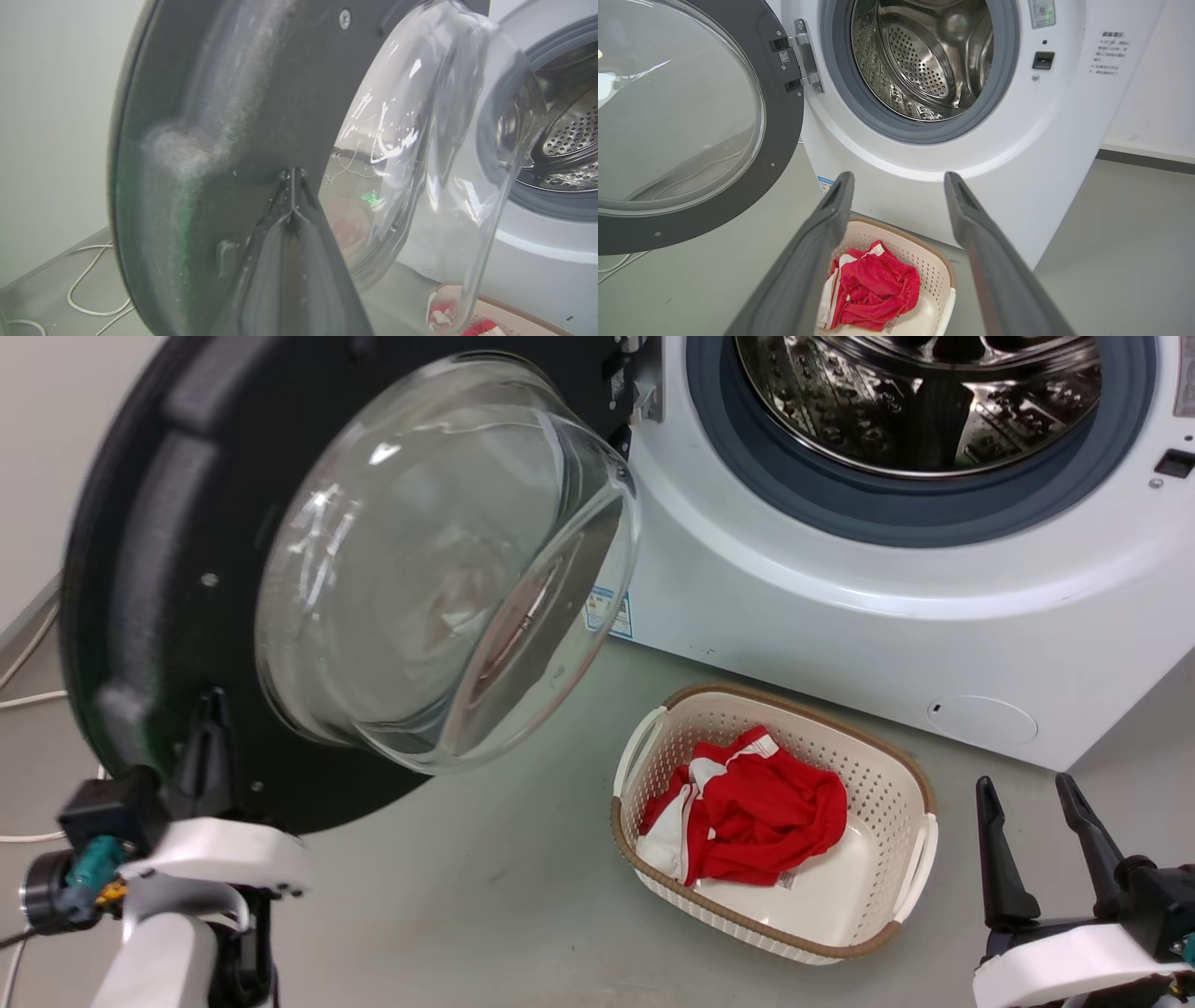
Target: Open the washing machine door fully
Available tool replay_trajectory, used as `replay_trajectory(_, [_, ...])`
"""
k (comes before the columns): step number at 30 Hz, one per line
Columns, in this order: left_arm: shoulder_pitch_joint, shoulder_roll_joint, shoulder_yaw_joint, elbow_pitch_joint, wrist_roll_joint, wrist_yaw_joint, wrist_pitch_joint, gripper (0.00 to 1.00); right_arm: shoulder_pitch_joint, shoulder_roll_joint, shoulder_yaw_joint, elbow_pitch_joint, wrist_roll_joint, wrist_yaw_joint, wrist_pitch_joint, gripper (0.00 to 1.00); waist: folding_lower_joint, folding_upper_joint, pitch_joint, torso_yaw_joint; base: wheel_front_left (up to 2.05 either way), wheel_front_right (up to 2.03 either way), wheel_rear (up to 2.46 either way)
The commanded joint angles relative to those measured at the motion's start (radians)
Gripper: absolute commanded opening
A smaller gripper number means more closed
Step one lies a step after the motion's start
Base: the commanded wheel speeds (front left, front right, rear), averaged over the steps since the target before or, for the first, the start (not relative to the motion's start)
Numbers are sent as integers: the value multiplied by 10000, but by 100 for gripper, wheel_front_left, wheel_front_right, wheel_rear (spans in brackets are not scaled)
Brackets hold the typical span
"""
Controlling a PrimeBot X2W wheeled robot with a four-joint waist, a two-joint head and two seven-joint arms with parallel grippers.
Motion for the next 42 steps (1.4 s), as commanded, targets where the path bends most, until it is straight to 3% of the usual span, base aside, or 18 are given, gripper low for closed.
replay_trajectory(1, [-244,124,239,293,-49,-91,-50,0,-143,15,-7,-64,-33,-7,36,100,0,0,92,-62,0,0,0])
replay_trajectory(20, [-1818,150,2466,2615,754,-1593,-71,0,-400,15,17,-245,-115,-7,223,100,0,0,421,-377,0,0,0])
replay_trajectory(30, [100,-940,2356,775,1984,-1386,-72,0,-186,14,-29,24,186,-7,-39,100,0,0,-185,-767,0,0,0])
replay_trajectory(42, [1595,-2037,1265,-731,2615,-1815,-72,0,-113,14,151,259,160,-7,-200,100,0,0,-716,-2079,0,0,0])
